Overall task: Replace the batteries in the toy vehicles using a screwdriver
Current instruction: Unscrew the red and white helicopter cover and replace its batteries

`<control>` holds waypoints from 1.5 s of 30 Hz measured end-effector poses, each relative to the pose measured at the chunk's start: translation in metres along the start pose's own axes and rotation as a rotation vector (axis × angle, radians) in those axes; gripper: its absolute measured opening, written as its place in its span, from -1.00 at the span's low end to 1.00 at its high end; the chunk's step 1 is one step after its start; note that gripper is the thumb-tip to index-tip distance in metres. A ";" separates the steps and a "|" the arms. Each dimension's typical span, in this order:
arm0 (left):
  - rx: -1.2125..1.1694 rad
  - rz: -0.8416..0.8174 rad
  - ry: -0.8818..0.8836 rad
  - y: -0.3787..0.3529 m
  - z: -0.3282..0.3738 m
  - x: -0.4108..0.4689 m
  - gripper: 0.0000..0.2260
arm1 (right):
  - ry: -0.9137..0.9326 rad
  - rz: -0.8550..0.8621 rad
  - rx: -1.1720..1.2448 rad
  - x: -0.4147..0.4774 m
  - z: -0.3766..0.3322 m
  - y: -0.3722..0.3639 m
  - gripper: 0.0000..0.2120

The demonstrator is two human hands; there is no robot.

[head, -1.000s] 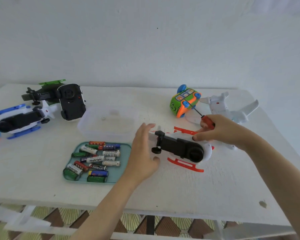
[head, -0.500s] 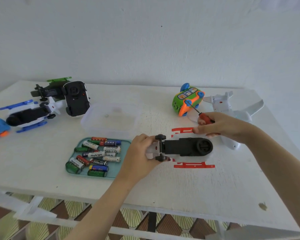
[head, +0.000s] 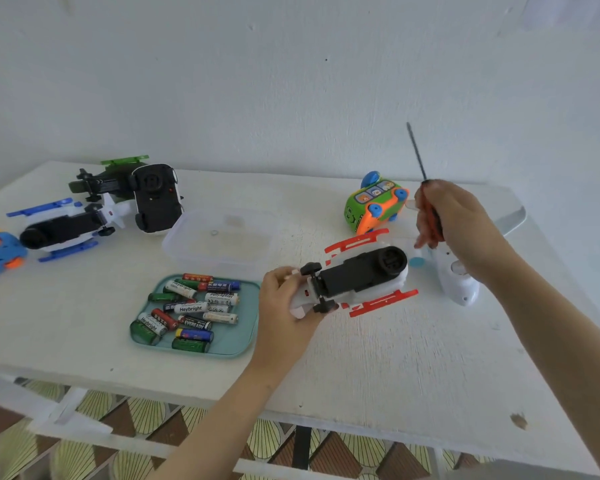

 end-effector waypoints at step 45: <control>0.044 0.085 -0.161 -0.021 0.012 0.023 -0.58 | 0.578 -0.028 -0.113 -0.053 -0.069 -0.037 -0.73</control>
Point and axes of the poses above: each hand's wrist, its own x-axis towards the middle knuckle, its own y-axis out of the back of the hand, z = x × y, the point moved 9 cm from there along x, towards the middle knuckle, and after that the axes turned 10 degrees about x, right-handed, at the moved point
